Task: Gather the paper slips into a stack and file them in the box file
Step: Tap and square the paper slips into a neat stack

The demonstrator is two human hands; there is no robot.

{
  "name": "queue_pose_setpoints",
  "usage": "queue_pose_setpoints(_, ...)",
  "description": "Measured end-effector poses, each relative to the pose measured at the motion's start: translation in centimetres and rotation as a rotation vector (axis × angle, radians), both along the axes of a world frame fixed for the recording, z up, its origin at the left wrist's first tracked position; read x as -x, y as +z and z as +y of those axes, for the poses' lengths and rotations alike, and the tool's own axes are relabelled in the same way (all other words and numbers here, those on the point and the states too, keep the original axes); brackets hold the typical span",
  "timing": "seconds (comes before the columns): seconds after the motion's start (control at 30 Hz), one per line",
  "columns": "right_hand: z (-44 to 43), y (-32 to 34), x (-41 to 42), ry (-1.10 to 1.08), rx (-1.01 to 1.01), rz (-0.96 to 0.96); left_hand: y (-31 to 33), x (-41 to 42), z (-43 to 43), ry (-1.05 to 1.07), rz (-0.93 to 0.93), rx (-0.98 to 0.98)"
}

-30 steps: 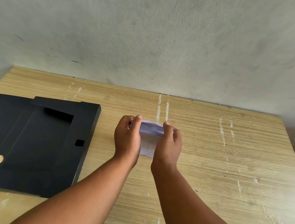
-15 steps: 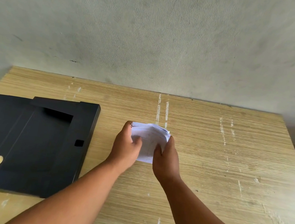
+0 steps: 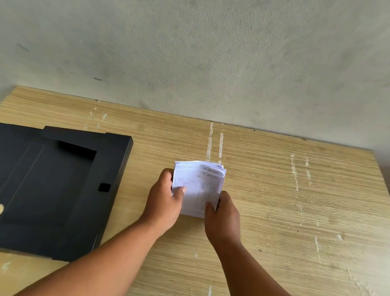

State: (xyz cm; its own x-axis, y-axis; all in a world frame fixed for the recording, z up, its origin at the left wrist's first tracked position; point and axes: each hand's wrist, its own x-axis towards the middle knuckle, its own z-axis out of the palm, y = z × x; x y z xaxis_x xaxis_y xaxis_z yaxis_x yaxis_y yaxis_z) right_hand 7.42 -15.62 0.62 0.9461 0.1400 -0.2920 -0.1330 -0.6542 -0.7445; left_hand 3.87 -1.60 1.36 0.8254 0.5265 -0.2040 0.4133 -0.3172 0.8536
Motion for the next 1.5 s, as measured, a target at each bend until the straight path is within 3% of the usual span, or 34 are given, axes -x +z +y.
queue_pose_setpoints(0.1, -0.2, 0.4, -0.6, -0.033, -0.129, 0.072, 0.4, -0.4, 0.5, 0.056, 0.025, 0.059)
queue_pose_setpoints(0.23, -1.4, 1.1, -1.9, -0.081, -0.403, 0.270, 1.3, -0.8, 1.6, 0.140, 0.055, 0.323)
queue_pose_setpoints(0.4, -3.2, 1.9, -3.7, 0.075, -0.345, 0.183, 2.1, -0.3, 3.3, 0.126, -0.052, 0.484)
queue_pose_setpoints(0.63, -4.3, 4.1, -5.2, 0.279, -0.173, 0.088, 2.9, 0.1, 4.9, -0.111, 0.003, 0.189)
queue_pose_setpoints(0.83, -2.6, 3.6, -3.7, -0.034, -0.386, 0.084, 2.3, -0.6, 3.4, -0.063, -0.059, 0.109)
queue_pose_setpoints(0.97, -1.6, 2.6, -2.3, -0.083, -0.256, -0.076, 2.2, -0.5, 2.0, -0.001, -0.109, 0.055)
queue_pose_setpoints(1.07, -0.8, 2.8, -1.2, -0.180, -0.289, -0.205, 2.0, -0.3, 1.1, 0.021, -0.127, 0.051)
queue_pose_setpoints(1.17, -0.3, 2.7, -0.2, -0.294, -0.405, -0.112, 1.2, 0.1, 0.6, -0.004, -0.106, 0.104)
queue_pose_setpoints(1.3, -0.4, 1.7, 1.1, -0.291, -0.497, 0.029, 0.0, 1.1, 0.2, 0.006, -0.079, 0.269)
queue_pose_setpoints(1.5, -0.3, 1.0, 0.5, -0.216, -0.293, -0.040, -0.3, 0.8, 0.5, 0.012, -0.010, 0.069)
